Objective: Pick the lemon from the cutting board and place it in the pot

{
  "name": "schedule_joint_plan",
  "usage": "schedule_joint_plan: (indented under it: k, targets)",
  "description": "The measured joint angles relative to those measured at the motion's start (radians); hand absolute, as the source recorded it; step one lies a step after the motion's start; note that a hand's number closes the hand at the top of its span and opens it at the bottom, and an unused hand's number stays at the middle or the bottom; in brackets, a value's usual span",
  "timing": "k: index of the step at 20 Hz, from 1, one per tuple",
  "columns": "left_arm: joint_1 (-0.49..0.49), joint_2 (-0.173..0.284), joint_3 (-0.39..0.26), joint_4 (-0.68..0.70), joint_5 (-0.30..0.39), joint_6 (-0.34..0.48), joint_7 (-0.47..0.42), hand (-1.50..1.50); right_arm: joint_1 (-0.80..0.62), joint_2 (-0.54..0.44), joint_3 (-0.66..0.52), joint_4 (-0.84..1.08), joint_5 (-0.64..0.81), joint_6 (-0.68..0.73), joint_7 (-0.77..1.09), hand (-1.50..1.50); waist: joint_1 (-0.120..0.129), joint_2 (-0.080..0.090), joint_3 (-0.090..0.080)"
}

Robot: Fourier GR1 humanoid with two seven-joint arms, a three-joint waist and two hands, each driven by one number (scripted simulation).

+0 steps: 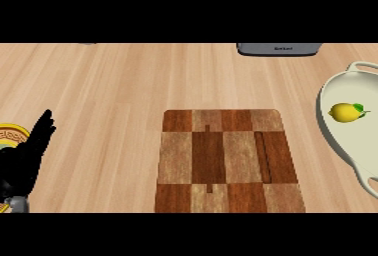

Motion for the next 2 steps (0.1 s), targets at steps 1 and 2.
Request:
schedule_joint_plan:
  k: [1,2]
  targets:
    - [0.003,0.0,0.004,-0.001,-0.002,-0.002,-0.008,0.0,0.023,-0.003,-0.006,-0.005,-0.013,0.014,-0.01,-1.5,-0.001,0.0,0.0]
    - [0.008,-0.003,0.005,-0.001,-0.005,-0.002,-0.014,0.0,0.043,-0.027,-0.016,0.003,-0.025,0.045,-0.025,-1.5,0.0,0.001,0.0]
